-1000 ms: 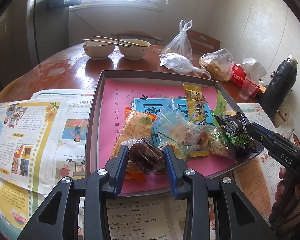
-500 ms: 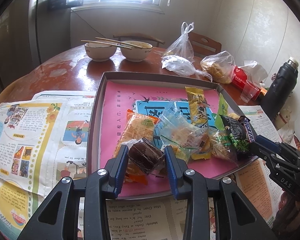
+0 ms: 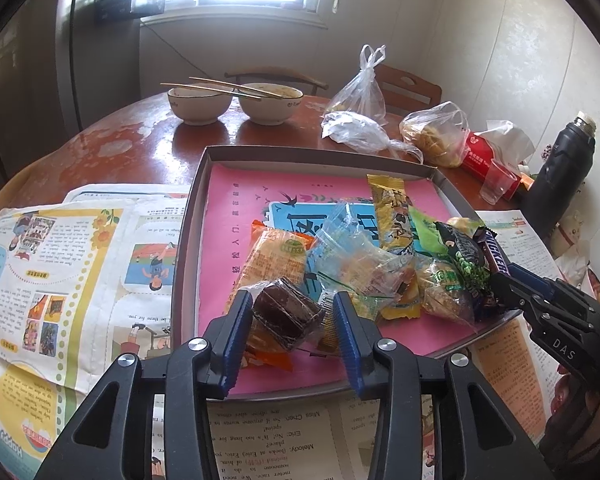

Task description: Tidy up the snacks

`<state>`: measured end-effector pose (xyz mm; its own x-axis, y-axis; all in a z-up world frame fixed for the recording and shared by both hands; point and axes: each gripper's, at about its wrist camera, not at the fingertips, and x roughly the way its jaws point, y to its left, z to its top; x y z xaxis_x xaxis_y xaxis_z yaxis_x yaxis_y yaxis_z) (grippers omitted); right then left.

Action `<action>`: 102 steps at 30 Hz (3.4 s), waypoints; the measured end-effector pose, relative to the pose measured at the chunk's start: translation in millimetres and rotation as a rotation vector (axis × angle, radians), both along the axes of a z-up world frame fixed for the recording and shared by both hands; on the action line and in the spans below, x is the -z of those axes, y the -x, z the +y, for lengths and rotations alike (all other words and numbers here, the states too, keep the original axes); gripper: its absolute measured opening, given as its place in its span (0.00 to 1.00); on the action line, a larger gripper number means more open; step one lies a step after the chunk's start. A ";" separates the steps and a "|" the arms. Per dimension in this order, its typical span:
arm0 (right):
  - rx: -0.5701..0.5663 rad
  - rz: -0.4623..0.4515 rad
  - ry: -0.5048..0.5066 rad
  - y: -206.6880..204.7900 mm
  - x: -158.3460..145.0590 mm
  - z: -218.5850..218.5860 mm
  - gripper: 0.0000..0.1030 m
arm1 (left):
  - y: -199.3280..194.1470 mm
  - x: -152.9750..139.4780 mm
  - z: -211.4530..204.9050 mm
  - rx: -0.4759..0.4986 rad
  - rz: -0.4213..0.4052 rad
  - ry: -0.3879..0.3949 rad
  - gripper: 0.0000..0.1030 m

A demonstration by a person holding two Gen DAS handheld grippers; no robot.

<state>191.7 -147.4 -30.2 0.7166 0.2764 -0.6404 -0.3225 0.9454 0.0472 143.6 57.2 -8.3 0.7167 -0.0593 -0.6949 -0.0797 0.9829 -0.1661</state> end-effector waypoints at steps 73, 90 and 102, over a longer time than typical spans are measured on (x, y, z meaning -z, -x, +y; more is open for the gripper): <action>0.021 -0.135 -0.053 46.8 -43.8 9.8 0.85 | 42.6 -35.6 -13.7 -0.035 -0.069 -0.054 0.76; 0.016 -0.124 -0.090 66.5 -49.0 8.0 0.94 | 64.7 -38.1 -17.4 -0.041 -0.070 -0.068 0.76; 0.006 -0.038 -0.123 94.8 -32.1 6.8 0.94 | 92.9 -28.0 -30.4 -0.027 -0.036 -0.064 0.76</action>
